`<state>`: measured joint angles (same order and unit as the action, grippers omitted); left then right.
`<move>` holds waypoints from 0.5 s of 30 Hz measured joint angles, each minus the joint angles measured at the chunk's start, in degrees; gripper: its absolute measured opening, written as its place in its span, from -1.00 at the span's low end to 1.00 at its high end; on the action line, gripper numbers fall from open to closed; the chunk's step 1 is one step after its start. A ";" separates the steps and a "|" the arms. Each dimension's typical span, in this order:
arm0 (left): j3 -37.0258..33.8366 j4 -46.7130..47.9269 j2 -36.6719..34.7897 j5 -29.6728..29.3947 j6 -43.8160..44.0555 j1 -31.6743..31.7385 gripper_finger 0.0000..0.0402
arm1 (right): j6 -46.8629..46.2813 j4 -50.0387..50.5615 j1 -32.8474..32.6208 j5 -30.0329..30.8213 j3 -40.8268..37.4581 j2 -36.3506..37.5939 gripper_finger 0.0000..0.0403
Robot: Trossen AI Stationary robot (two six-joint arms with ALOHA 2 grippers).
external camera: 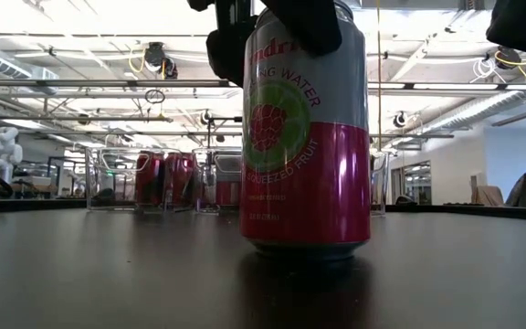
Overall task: Sort soda cans
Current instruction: Put the pink soda can into the center transparent bin
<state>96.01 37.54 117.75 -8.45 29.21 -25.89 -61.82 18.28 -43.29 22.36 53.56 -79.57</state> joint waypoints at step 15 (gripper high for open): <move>0.00 0.02 0.00 -0.36 -0.02 0.22 0.63 | 1.22 0.02 0.00 -0.01 0.00 0.00 0.63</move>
<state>96.01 37.56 117.75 -8.82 29.19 -25.67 -60.60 18.31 -43.29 22.35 53.56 -79.57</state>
